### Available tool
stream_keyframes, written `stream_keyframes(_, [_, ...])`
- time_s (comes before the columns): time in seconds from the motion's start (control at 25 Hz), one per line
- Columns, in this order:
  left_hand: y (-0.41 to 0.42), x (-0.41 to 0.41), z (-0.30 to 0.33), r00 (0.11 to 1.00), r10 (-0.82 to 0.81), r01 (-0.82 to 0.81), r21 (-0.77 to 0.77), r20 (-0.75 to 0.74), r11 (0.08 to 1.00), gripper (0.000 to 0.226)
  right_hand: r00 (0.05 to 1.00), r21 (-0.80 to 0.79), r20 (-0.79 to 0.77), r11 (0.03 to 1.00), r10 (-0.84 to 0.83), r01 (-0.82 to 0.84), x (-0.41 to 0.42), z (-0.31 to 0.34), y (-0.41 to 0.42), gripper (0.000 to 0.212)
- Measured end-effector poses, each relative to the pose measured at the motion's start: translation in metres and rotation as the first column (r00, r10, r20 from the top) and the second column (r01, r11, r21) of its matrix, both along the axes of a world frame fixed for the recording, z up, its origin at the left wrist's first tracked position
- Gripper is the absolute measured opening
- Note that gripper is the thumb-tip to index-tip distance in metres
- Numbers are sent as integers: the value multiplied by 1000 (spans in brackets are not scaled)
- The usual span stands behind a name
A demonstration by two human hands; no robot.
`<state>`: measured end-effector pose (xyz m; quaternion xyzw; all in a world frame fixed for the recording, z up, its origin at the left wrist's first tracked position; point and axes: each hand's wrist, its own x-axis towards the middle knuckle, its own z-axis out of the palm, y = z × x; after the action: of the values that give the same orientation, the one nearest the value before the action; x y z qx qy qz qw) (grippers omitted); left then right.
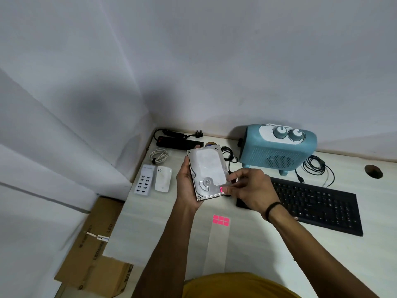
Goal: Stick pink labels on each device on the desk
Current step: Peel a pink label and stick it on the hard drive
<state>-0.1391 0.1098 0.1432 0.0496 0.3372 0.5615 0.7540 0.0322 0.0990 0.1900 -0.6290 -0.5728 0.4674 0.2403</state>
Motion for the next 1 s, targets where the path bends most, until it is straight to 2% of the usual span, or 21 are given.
stream_keyframes(0.16, [2, 6, 10, 1000, -4, 3, 61, 1, 998, 45, 997, 20, 72, 1000, -23, 22, -5, 4, 3, 35])
stream_keyframes(0.32, [8, 7, -2, 998, -57, 57, 34, 14, 998, 65, 982, 39, 189, 999, 7, -14, -9, 5, 9, 30])
stream_keyframes(0.4, [11, 8, -7, 999, -43, 43, 7, -16, 999, 65, 951, 47, 306, 997, 38, -54, -10, 10, 15, 29])
stream_keyframes(0.48, [12, 4, -13, 999, -35, 35, 13, 0, 999, 65, 905, 20, 423, 998, 48, -62, -6, 13, 22, 44])
stream_keyframes(0.56, [11, 1, -10, 998, -18, 18, -4, -61, 1000, 61, 896, -18, 443, 1000, 29, -24, 2, 9, 28, 64])
stream_keyframes(0.6, [11, 0, -5, 996, -26, 25, -23, -80, 999, 59, 939, -88, 339, 996, 58, -30, 5, 6, 29, 64])
stream_keyframes(0.64, [12, 1, 1, 993, -57, 51, -54, -100, 997, 60, 989, -185, 126, 981, 73, -49, 6, -1, 29, 55])
stream_keyframes(0.68, [14, 2, 5, 986, -95, 86, -75, -135, 994, 63, 991, -287, -132, 955, 34, -71, 6, -7, 27, 45])
stream_keyframes(0.72, [17, 2, 8, 973, -106, 90, -86, -205, 992, 62, 950, -360, -307, 931, -57, -61, 5, -13, 27, 41])
stream_keyframes(0.76, [19, 1, 9, 945, -94, 75, -74, -312, 994, 55, 910, -388, -391, 921, -134, -31, 7, -20, 27, 41])
stream_keyframes(0.84, [21, -2, 10, 851, -71, 104, 35, -521, 994, 31, 867, -363, -456, 931, -200, 24, 11, -28, 29, 33])
stream_keyframes(0.88, [19, -3, 13, 810, -83, 156, 76, -581, 985, 32, 855, -344, -473, 938, -212, 42, 14, -29, 30, 27])
stream_keyframes(1.0, [7, -3, 13, 735, -96, 276, 167, -672, 947, 71, 833, -318, -512, 947, -212, 46, 17, -32, 28, 21])
